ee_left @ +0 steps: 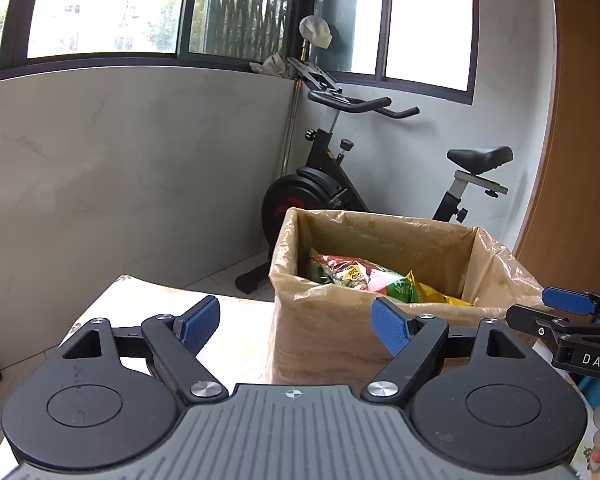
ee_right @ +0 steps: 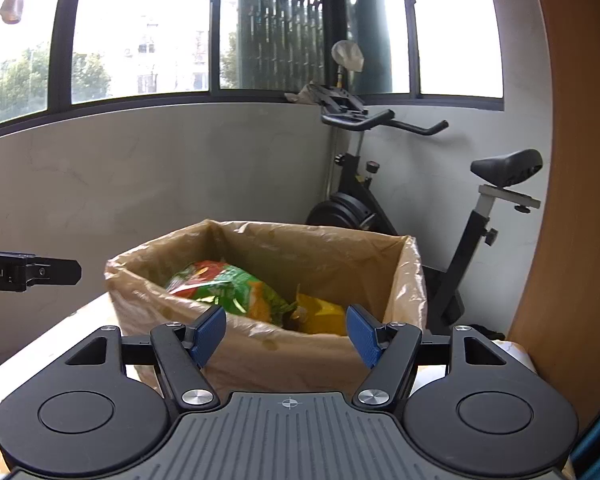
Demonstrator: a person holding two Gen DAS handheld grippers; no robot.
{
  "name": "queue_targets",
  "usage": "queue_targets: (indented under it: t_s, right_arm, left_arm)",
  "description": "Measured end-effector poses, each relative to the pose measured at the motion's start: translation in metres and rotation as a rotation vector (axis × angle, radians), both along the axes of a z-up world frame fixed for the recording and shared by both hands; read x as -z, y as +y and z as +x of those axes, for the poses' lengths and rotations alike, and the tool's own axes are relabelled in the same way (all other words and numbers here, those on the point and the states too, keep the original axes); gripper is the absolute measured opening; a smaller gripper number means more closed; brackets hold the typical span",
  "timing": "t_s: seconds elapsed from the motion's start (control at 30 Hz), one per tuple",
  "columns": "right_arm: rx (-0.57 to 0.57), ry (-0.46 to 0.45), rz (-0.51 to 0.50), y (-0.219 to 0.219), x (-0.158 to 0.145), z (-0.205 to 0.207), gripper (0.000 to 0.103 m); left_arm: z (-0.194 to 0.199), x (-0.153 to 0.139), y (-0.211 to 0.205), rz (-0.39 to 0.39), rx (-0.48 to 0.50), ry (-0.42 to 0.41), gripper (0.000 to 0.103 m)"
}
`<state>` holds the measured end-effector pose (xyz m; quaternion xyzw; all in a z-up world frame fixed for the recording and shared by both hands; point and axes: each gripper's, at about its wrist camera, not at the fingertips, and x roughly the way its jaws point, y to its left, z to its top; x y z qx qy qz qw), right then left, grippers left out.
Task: Organize snacks
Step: 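Withdraw both open tools from the box back to the snack pile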
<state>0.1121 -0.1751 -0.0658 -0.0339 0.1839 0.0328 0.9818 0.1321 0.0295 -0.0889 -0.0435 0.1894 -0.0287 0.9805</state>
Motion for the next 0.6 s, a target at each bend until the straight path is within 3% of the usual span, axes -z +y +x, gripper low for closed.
queue_targets:
  t_s: [0.27, 0.47, 0.6]
  right_arm:
    - [-0.007, 0.036, -0.006, -0.008, 0.024, -0.021, 0.064]
    - [0.033, 0.142, 0.000, -0.023, 0.077, -0.027, 0.064]
    - [0.000, 0.216, -0.048, -0.019, 0.115, -0.029, 0.064]
  left_arm:
    - [-0.025, 0.026, 0.008, 0.006, -0.013, 0.029, 0.085]
    - [-0.041, 0.064, 0.003, -0.022, 0.014, 0.068, 0.084]
    - [-0.036, 0.099, -0.008, -0.026, 0.053, 0.151, 0.082]
